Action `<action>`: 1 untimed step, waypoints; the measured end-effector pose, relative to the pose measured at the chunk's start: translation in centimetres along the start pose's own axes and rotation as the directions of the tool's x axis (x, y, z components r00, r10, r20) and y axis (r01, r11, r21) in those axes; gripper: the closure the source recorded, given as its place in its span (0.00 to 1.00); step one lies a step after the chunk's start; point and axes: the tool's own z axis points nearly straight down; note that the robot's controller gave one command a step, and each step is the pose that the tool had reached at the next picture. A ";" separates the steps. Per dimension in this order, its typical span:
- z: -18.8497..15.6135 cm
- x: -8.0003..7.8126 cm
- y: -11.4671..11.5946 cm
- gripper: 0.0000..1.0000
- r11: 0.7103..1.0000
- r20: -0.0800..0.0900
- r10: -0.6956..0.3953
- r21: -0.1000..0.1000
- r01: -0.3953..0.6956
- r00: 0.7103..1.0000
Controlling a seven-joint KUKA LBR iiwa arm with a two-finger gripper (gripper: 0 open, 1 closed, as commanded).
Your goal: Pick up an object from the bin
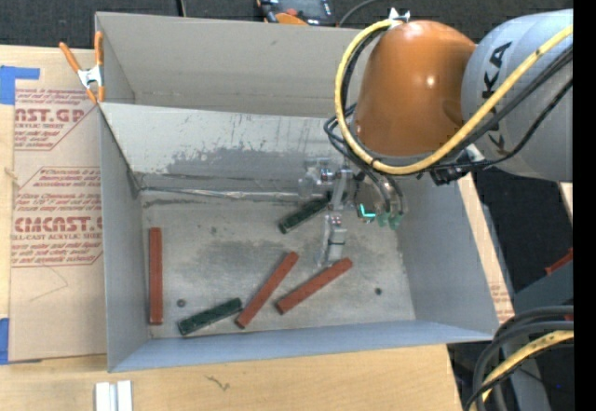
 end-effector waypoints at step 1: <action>16.7 1.3 -0.7 0.00 0.990 -0.002 -0.139 0.001 0.139 0.990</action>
Offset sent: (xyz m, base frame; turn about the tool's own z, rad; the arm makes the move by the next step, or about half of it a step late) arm -0.0114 -0.0078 -0.1620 -0.1379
